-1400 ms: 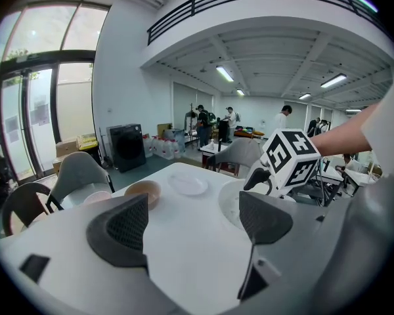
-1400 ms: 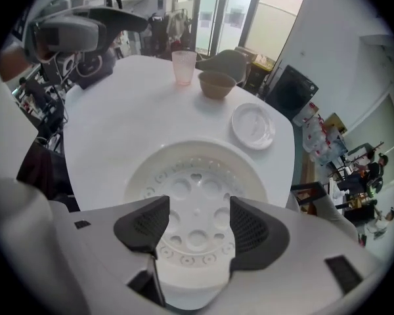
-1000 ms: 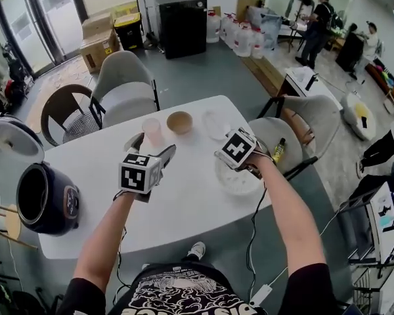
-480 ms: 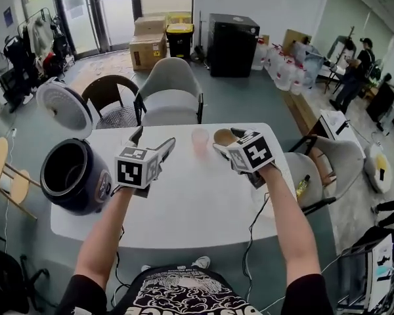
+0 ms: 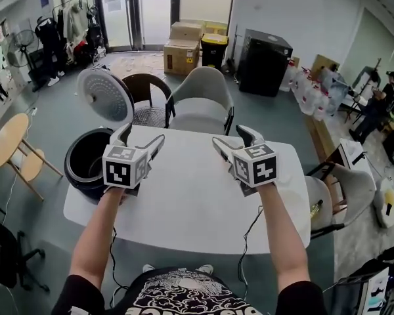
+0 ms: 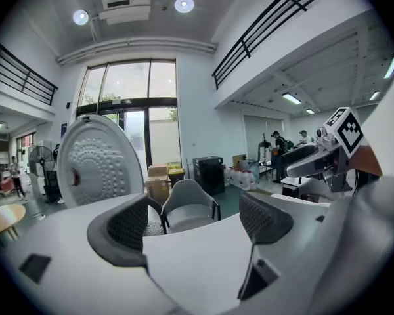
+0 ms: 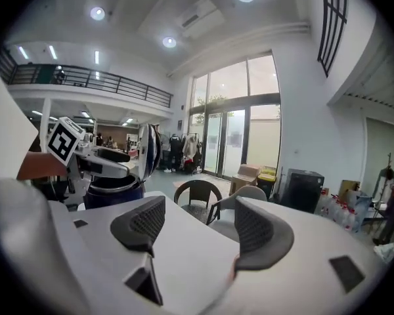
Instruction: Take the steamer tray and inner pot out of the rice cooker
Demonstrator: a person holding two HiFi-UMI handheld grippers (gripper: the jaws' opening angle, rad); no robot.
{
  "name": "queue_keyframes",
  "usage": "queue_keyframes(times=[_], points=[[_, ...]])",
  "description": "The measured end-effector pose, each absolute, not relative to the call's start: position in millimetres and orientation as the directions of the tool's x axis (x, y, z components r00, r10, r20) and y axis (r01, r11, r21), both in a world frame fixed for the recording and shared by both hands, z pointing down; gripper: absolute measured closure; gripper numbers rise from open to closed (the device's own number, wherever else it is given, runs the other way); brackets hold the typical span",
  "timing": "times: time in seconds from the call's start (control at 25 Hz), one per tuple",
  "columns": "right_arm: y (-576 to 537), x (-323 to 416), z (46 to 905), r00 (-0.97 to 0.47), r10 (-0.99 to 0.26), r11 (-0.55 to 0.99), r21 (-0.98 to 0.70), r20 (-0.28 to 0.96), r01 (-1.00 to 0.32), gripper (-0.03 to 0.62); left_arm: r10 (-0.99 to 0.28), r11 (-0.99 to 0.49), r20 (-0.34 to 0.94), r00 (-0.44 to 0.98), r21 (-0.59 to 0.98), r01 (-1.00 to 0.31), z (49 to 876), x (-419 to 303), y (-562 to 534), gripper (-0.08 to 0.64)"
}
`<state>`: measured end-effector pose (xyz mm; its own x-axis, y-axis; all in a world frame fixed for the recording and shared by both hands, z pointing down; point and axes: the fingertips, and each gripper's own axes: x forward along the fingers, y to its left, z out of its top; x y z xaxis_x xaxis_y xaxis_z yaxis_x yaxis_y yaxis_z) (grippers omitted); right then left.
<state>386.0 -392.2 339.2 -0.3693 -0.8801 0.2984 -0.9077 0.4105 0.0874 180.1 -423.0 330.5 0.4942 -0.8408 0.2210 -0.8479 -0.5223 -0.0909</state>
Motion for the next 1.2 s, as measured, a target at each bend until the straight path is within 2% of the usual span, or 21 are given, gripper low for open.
queue_keyframes(times=[0.24,0.52,0.92,1.2], points=[[-397,337,331,-0.406,-0.888,0.427,0.059,0.215,-0.902,0.247,-0.88,-0.454,0.197,0.433,-0.078,-0.887,326,128,-419,0.138],[-419,266,325,-0.533,-0.823,0.551,0.046,0.197,-0.833,0.249,-0.917,-0.36,0.21,0.34,-0.063,-0.931,335,75,-424,0.138],[-426,143,334,-0.733,-0.635,0.751,-0.025,0.243,-0.66,0.255,-0.959,-0.136,0.26,0.116,-0.059,-0.989,341,-41,-389,0.138],[-421,52,367,-0.759,-0.577,0.78,-0.074,0.302,-0.622,0.258,-0.958,-0.107,0.271,0.091,-0.045,-0.993,358,-135,-375,0.138]])
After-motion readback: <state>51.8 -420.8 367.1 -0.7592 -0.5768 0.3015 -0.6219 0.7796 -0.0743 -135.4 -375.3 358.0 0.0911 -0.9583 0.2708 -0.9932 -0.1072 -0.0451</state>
